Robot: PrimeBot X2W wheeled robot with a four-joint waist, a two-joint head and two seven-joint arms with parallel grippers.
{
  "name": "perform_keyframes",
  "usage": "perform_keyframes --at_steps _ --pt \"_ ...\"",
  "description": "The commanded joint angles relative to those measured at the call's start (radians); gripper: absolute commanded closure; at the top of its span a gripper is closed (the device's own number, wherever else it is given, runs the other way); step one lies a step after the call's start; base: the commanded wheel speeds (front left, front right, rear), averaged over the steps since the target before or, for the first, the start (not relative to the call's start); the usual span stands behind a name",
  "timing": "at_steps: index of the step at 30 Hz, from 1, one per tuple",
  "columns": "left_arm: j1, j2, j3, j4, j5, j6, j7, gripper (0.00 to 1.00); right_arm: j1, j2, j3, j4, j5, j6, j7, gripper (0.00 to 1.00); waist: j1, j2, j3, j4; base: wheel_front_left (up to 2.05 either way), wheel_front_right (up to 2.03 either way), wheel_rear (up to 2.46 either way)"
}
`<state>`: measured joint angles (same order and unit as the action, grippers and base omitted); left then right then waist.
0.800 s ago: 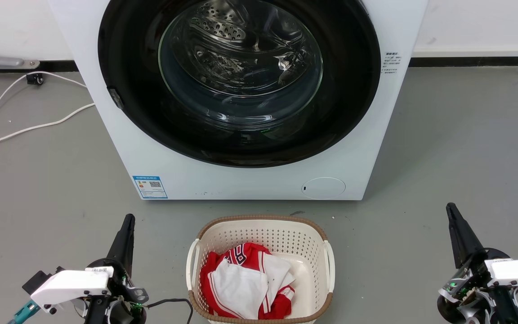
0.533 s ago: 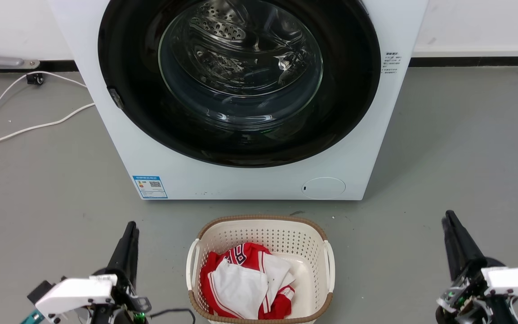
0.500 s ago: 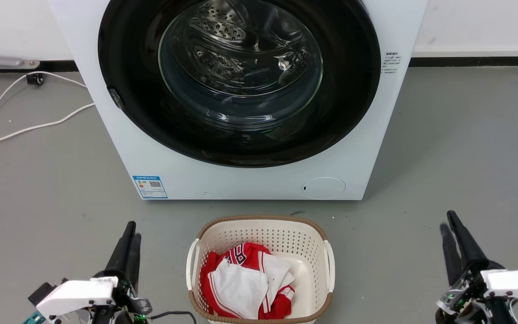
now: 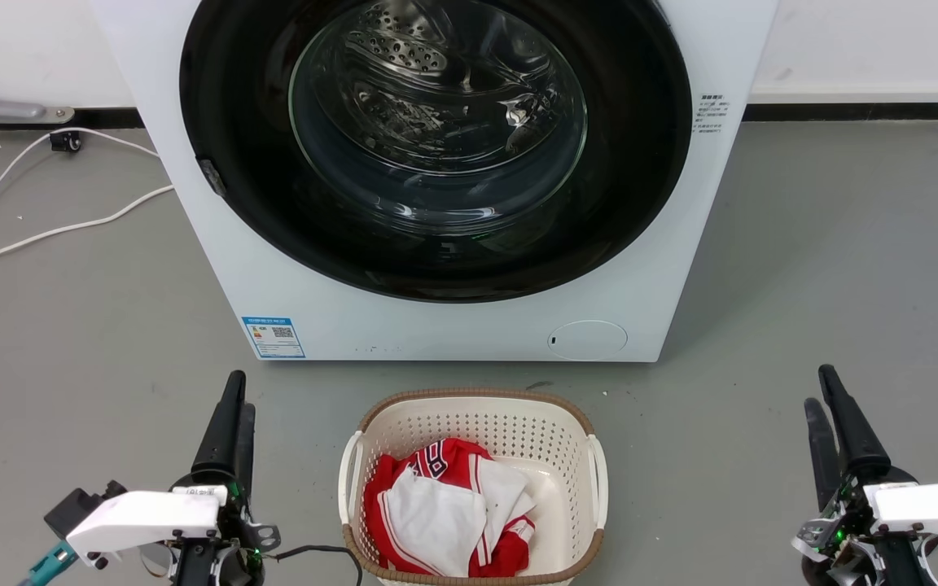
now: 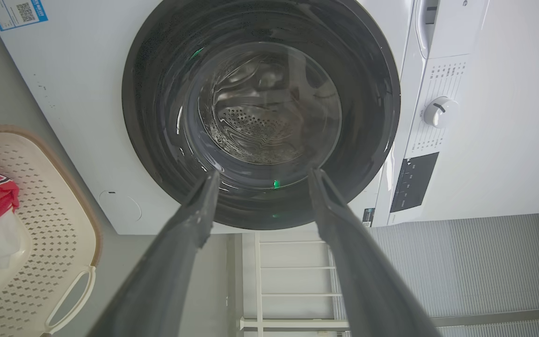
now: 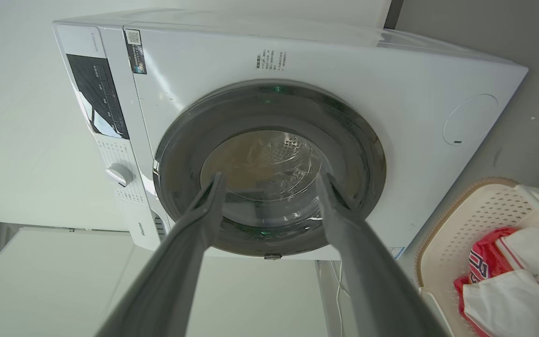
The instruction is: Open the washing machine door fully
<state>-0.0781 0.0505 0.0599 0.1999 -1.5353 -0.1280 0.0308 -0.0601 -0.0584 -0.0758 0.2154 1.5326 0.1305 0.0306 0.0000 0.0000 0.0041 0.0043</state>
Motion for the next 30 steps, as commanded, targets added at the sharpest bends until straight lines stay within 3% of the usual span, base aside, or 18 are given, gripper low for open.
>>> perform_keyframes --at_steps 1,17,30 --pt "-0.025 0.004 -0.002 -0.029 0.026 -0.001 -0.008 0.00 -0.015 -0.001 -0.002 -0.030 -0.030 0.000 -0.009 0.00 0.0000 0.0000 0.000 0.000 0.00 0.00 0.00" --pt "-0.037 0.003 -0.017 -0.125 0.384 -0.002 -0.072 0.00 -0.004 0.000 0.027 -0.163 -0.533 0.000 -0.073 0.00 0.0000 0.0000 0.007 0.005 0.00 0.00 0.00" --pt "-0.026 0.003 -0.038 -0.152 0.649 0.007 -0.117 0.00 0.029 0.002 0.043 -0.189 -0.797 0.000 -0.113 0.00 0.0000 0.0000 0.011 0.005 0.00 0.00 0.00"
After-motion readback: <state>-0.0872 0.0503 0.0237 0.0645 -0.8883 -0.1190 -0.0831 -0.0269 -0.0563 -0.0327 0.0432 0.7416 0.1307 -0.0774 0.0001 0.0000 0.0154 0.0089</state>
